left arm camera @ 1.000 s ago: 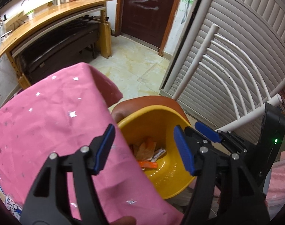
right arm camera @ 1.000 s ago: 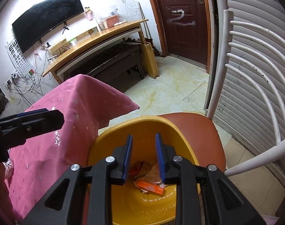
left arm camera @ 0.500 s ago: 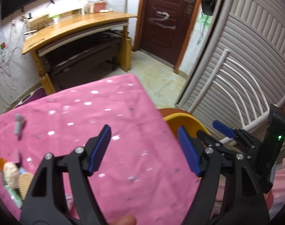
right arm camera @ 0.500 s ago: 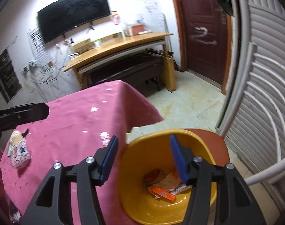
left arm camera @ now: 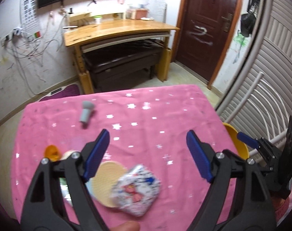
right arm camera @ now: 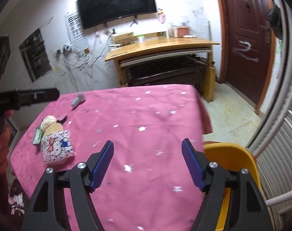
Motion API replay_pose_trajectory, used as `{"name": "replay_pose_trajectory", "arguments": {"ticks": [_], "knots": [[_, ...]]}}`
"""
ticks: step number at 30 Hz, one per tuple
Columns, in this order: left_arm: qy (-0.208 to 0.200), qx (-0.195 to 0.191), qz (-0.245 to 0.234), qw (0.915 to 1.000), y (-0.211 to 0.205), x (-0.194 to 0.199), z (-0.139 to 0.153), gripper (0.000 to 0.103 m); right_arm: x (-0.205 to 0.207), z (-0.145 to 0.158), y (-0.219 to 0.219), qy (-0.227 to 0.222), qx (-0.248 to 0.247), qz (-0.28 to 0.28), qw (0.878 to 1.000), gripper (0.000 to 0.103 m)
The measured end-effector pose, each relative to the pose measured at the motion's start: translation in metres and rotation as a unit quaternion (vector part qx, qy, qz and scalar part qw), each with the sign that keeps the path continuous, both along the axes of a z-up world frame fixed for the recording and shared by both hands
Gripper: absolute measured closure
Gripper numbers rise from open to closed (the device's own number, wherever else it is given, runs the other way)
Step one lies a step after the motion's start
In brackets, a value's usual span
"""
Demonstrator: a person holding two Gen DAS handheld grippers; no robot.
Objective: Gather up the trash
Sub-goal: 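Move both tools back over the table toward the remaining trash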
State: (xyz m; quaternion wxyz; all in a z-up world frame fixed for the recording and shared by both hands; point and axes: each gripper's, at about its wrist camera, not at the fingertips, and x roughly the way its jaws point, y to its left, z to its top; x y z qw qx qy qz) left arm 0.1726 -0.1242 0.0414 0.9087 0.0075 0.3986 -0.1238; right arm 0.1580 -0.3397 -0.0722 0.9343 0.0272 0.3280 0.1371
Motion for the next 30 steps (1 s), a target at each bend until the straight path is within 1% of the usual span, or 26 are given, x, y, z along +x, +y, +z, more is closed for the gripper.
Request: {"name": "replay_pose_trajectory", "arguments": {"ticks": [3,6,8,11,14,18,21,26,30], "knots": [[-0.004,0.001,0.012,0.9999,0.02,-0.002,0.001,0.025,-0.001,0.0,0.021,0.006,0.001,0.028,1.0,0.032],[-0.002,-0.001,0.024,0.9997,0.043,-0.006,-0.001,0.022,0.0,0.001,0.041,0.009,-0.005,0.05,0.999,0.029],[0.001,-0.004,0.036,0.9993,0.064,-0.009,-0.004,0.021,0.0,0.002,0.053,0.012,0.0,0.069,0.998,0.027],[0.006,-0.005,0.049,0.9988,0.08,-0.013,-0.008,0.021,-0.001,0.003,0.071,0.017,0.006,0.092,0.996,0.024],[0.013,-0.017,0.067,0.9975,0.101,-0.018,-0.014,0.021,0.0,0.002,0.09,0.021,0.006,0.113,0.993,0.021],[0.017,-0.025,0.072,0.9969,0.117,-0.024,-0.022,0.02,0.002,0.002,0.116,0.028,-0.003,0.141,0.99,0.02],[0.022,-0.023,0.074,0.9968,0.125,-0.028,-0.029,0.019,0.003,0.001,0.131,0.031,-0.014,0.155,0.987,0.02],[0.03,-0.015,0.089,0.9954,0.135,-0.033,-0.043,0.019,0.006,0.0,0.146,0.032,-0.025,0.168,0.985,0.019],[0.042,-0.013,0.092,0.9948,0.141,-0.037,-0.055,0.019,0.008,-0.004,0.151,0.036,-0.031,0.174,0.984,0.019]]}}
